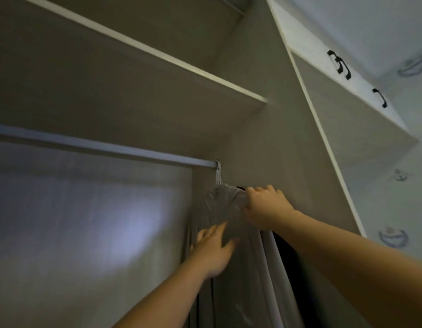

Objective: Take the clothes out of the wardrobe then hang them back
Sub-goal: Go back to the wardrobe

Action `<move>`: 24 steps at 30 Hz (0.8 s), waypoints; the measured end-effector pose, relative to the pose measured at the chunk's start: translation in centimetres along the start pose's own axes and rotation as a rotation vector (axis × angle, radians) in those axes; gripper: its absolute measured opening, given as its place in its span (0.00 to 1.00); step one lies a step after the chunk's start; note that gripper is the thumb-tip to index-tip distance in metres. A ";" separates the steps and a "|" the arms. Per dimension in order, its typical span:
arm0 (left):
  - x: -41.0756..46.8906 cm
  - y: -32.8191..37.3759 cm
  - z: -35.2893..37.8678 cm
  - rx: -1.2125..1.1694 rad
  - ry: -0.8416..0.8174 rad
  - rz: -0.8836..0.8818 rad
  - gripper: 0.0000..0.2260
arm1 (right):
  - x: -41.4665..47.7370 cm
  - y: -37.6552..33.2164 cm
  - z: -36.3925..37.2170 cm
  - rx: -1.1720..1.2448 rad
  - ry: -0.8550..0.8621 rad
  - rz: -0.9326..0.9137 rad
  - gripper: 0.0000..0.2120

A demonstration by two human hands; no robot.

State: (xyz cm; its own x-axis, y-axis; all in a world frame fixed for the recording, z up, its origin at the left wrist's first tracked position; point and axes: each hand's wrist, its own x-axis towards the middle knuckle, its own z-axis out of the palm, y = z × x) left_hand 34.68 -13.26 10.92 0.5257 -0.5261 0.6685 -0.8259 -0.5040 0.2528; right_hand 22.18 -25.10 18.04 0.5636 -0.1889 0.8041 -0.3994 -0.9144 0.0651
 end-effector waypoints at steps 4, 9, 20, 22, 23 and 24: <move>1.1 0.0 0.9 -0.206 0.001 0.063 0.28 | 1.0 -0.7 -0.5 -0.027 0.014 0.022 0.13; 0.7 -0.5 0.8 -0.319 0.022 0.150 0.31 | 3.5 -2.0 -0.3 0.570 -0.037 0.202 0.11; -0.2 -4.2 -1.3 -0.269 0.049 0.165 0.33 | 6.8 -6.3 -0.5 1.164 -0.193 0.521 0.08; -0.5 -4.4 -1.3 -0.261 0.039 0.150 0.31 | 7.0 -6.8 -0.4 1.156 -0.244 0.533 0.10; -0.6 -4.6 -1.3 -0.261 0.036 0.146 0.31 | 7.1 -7.0 -0.3 1.144 -0.250 0.537 0.10; -0.7 -4.6 -1.3 -0.262 0.038 0.145 0.31 | 7.4 -7.1 -0.1 1.134 -0.232 0.532 0.10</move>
State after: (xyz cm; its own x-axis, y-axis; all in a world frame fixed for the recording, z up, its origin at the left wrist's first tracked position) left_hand 37.84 -9.64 10.17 0.3946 -0.5514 0.7350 -0.9188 -0.2288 0.3216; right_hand 29.11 -19.95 23.55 0.6832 -0.5782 0.4460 0.1605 -0.4770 -0.8641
